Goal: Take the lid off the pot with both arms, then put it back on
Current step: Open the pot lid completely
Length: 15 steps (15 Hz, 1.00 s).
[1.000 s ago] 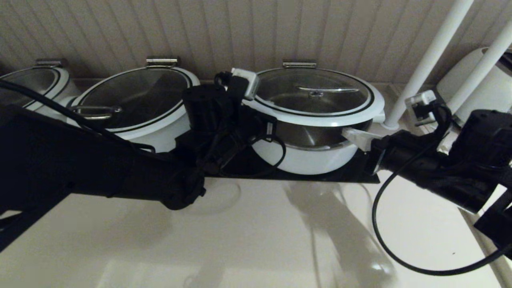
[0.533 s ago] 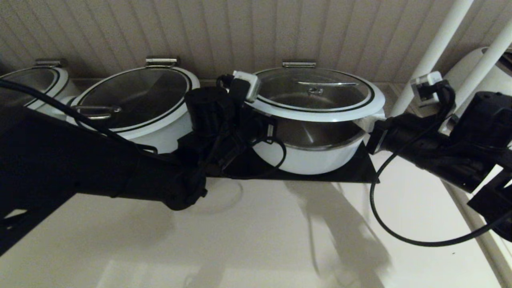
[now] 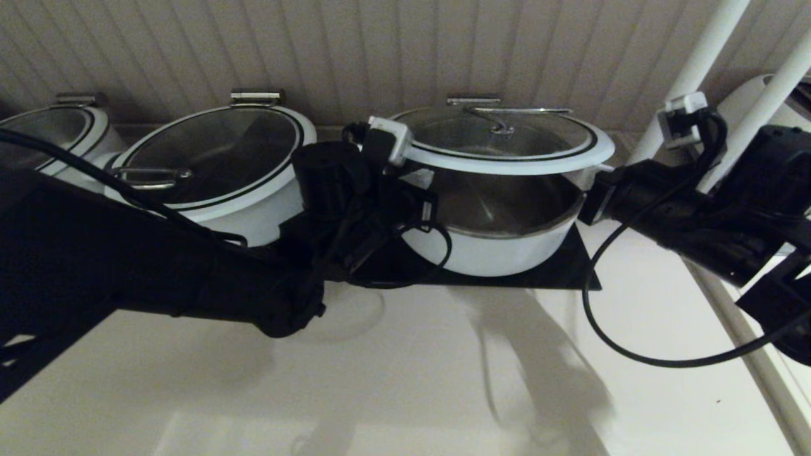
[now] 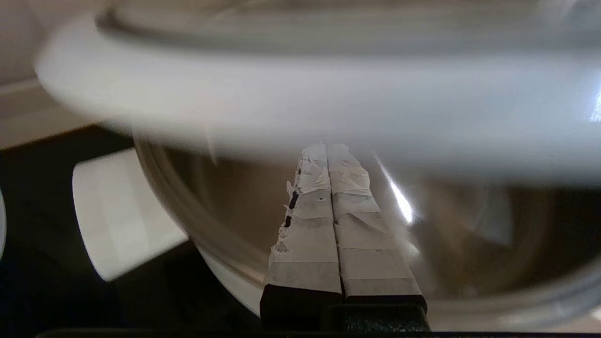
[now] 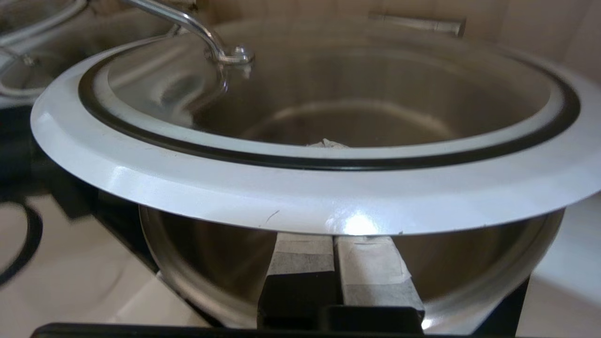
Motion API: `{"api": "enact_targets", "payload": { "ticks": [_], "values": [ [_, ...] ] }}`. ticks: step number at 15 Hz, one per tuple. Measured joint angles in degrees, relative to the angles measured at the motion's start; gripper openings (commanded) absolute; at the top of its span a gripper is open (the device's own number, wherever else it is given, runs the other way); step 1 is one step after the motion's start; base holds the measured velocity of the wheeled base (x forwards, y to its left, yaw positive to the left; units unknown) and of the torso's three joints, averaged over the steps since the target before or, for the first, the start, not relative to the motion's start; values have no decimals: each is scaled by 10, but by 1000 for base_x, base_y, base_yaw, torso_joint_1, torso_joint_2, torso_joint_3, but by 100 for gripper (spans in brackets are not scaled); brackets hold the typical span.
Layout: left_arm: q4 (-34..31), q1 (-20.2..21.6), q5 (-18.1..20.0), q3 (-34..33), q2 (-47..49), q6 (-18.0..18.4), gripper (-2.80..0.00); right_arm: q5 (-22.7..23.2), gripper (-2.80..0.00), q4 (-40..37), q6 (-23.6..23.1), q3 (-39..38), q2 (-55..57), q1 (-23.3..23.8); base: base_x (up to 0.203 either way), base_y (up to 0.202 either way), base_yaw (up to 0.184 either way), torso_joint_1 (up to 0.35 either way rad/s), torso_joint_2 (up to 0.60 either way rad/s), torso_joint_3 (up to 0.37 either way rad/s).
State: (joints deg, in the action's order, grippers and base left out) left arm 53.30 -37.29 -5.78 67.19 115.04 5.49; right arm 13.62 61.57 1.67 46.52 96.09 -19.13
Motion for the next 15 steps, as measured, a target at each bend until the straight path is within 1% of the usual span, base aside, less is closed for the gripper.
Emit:
{"api": "enact_targets", "payload": {
  "ticks": [4, 7, 13, 15],
  "values": [
    [-1, -5, 0, -46, -24, 5, -280, 0, -280, 0, -4, 28, 4, 0, 0, 0, 0, 0, 0, 0],
    [-2, -8, 2, -106, -66, 17, -280, 0, -280, 0, -4, 43, 8, 0, 0, 0, 0, 0, 0, 0],
    [-8, -6, 0, -267, -213, 55, -280, 0, -280, 0, -4, 59, 11, 0, 0, 0, 0, 0, 0, 0],
    [-28, 13, -6, -307, -275, 68, -280, 1, -280, 0, -4, 60, 11, 0, 0, 0, 0, 0, 0, 0]
  ]
}}
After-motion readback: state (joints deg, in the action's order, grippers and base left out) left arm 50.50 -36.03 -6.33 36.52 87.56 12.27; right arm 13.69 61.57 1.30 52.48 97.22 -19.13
